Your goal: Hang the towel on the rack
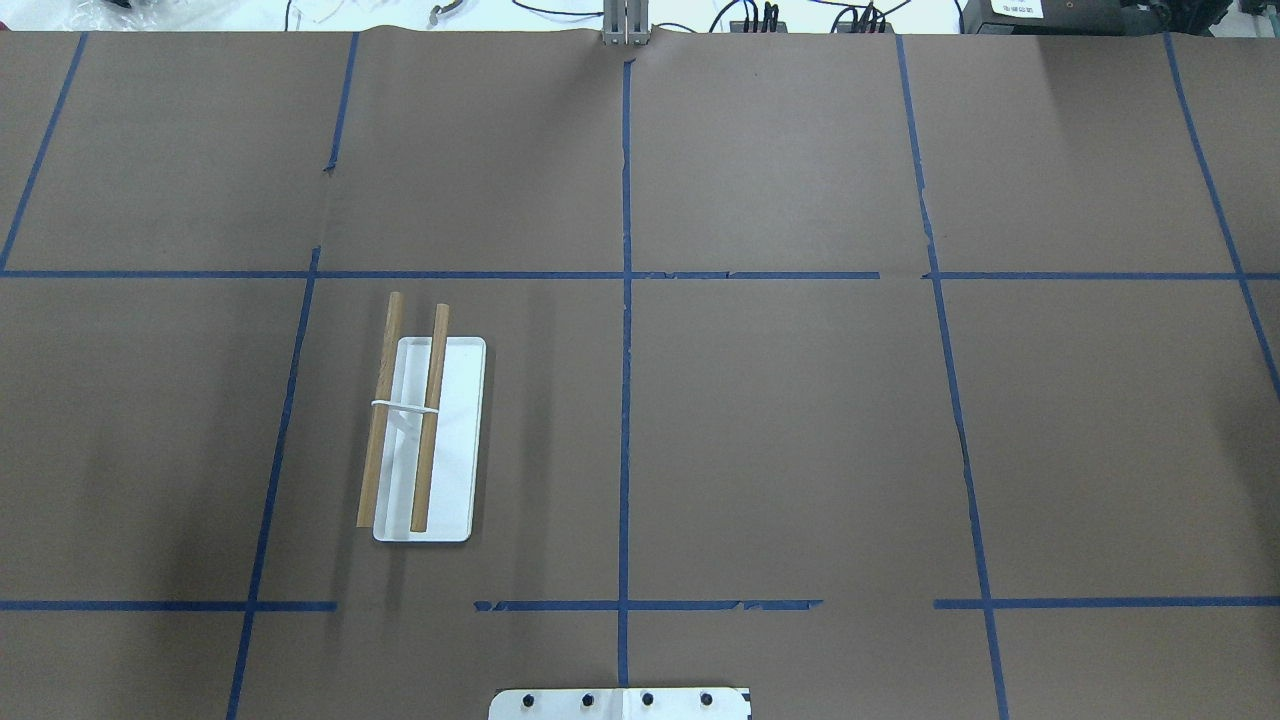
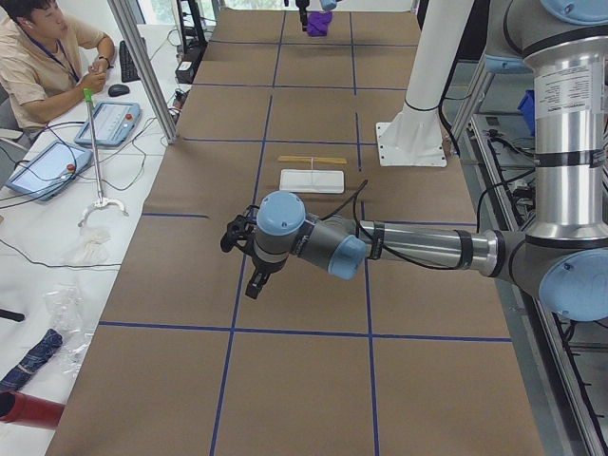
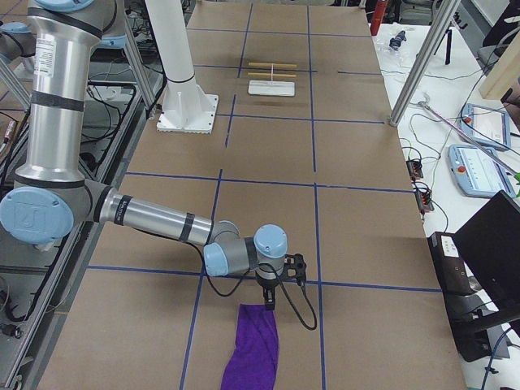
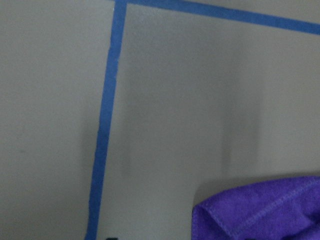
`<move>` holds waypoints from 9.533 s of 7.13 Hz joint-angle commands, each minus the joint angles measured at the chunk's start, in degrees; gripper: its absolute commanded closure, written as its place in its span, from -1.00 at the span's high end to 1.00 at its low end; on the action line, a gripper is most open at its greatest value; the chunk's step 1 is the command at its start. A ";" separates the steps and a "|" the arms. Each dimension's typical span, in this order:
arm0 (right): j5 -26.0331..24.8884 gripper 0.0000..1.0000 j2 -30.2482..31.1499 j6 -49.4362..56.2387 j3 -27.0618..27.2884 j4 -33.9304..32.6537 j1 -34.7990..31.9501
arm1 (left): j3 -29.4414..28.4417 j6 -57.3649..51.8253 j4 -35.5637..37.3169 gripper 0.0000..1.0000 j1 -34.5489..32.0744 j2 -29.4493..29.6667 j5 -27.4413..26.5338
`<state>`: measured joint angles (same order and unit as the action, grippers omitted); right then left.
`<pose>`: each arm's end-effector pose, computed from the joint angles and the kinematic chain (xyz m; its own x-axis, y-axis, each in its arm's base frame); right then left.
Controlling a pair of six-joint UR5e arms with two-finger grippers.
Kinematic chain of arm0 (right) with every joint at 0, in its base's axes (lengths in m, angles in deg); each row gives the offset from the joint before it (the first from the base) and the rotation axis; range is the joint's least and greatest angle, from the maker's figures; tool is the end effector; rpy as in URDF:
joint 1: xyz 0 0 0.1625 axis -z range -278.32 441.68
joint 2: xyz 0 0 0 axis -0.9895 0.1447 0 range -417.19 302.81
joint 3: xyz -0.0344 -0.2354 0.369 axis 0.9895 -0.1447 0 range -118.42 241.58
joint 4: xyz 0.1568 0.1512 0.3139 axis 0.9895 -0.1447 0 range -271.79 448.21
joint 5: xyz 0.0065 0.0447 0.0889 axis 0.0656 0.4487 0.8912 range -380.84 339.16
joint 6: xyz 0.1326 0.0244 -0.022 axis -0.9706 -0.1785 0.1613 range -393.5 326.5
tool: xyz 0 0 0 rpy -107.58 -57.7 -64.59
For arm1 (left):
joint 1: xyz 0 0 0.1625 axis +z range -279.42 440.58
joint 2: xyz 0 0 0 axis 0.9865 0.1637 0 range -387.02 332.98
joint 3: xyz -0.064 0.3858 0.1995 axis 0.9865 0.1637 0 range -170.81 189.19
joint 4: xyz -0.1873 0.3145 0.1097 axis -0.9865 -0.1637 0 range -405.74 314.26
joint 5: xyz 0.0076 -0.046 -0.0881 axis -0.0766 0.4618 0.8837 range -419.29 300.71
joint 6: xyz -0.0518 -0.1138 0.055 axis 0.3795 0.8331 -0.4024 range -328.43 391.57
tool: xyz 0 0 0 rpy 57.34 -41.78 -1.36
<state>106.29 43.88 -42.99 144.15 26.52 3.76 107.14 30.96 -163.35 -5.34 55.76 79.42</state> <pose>-0.0282 -0.3745 0.7972 0.7817 -0.1049 0.6148 0.0783 0.9945 0.0700 0.0003 -0.4345 0.6254 0.6321 0.4120 -0.6563 -0.0693 0.8736 0.4817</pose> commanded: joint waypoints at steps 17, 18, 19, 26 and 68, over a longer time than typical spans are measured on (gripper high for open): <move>8.17 -1.00 -4.84 2.11 -1.49 -0.45 -5.18 | 0.32 12.70 -1.13 1.00 0.57 -0.10 11.11; 13.01 -1.00 -4.48 0.72 2.90 -2.02 -6.88 | 1.01 23.88 -7.84 1.00 4.49 1.13 11.67; 14.88 -1.00 -4.57 -2.34 10.78 -8.56 -6.90 | 1.28 34.52 -14.69 0.94 8.71 2.71 11.68; 15.20 -1.00 -32.90 -66.27 36.52 -19.96 18.72 | -1.44 97.75 -20.74 0.99 38.09 35.75 -4.58; 2.77 1.00 -9.14 -3.71 18.73 -20.23 0.09 | -4.95 25.94 -24.65 1.00 18.21 3.79 -9.60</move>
<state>109.00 33.83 -59.18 168.67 6.45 8.81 102.88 67.02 -192.07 17.90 60.79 70.78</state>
